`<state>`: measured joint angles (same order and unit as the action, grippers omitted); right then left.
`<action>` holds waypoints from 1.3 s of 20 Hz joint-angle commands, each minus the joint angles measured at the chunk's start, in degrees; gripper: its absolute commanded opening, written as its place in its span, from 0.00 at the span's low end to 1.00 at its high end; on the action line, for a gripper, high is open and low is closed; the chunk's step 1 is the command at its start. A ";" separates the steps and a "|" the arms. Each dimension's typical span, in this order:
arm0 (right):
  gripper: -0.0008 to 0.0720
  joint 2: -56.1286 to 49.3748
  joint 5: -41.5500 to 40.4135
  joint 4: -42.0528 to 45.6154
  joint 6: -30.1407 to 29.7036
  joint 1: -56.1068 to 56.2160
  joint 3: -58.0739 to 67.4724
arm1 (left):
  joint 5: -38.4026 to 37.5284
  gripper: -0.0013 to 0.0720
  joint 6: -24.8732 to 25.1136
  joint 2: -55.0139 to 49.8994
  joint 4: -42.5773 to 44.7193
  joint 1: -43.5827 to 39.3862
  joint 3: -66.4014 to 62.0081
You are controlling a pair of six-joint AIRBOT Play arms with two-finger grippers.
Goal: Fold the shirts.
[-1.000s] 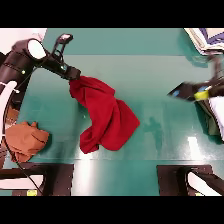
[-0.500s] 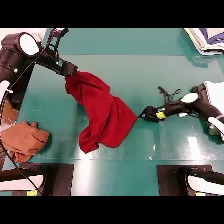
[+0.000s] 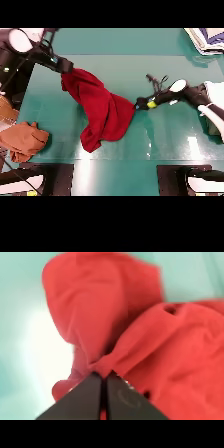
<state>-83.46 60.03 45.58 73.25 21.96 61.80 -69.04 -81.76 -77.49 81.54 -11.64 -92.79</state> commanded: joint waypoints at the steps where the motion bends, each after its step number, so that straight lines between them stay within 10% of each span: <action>1: 0.04 7.48 2.32 6.34 1.40 -5.20 9.25 | 1.66 0.05 -0.79 6.51 3.76 0.02 -4.66; 19: 0.04 34.40 9.88 8.48 1.75 -31.19 45.48 | 1.64 0.05 -1.40 31.91 -10.01 0.02 -25.57; 26: 0.04 18.32 25.35 8.63 5.35 -25.88 41.99 | -14.67 0.05 -3.80 26.29 -10.21 0.02 5.88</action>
<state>-58.70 77.65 54.72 77.25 -6.59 105.75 -77.01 -85.08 -49.10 72.60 -11.64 -99.72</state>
